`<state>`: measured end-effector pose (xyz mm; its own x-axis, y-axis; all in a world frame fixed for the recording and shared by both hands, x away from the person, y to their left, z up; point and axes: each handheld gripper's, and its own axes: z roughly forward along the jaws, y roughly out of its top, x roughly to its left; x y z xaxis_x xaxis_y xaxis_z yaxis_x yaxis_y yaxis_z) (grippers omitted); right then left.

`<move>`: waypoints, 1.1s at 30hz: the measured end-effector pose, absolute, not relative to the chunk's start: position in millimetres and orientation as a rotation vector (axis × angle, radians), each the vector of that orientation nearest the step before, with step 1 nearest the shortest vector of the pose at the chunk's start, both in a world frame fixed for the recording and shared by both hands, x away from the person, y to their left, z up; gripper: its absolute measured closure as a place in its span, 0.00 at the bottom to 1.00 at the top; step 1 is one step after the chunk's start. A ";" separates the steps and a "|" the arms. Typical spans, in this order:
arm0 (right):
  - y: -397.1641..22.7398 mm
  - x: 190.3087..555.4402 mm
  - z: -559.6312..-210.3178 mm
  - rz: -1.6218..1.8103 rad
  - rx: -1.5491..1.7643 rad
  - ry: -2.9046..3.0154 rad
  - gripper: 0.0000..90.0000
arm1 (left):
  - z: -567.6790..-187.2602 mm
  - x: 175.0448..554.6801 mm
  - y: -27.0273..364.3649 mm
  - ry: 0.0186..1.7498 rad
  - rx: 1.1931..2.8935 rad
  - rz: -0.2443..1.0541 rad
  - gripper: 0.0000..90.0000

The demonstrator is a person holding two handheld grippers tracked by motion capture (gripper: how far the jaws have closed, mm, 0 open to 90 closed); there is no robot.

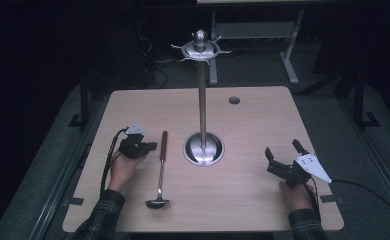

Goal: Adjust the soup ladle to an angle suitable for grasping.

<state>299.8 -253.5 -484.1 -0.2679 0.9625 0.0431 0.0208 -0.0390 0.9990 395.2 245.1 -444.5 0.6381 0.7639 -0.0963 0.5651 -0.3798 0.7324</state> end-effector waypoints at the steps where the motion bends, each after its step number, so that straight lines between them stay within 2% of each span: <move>1: -253.4 299.8 -484.1 1.432 1.111 1.399 0.00 | -445.8 396.4 243.9 1.033 2.095 0.332 1.00; 12: -254.0 300.1 -484.2 1.435 1.108 1.399 0.00 | -457.4 398.3 233.1 1.051 2.126 0.335 1.00; 33: -254.3 299.9 -484.2 1.439 1.106 1.402 0.00 | -459.0 393.0 208.9 0.942 2.190 0.301 1.00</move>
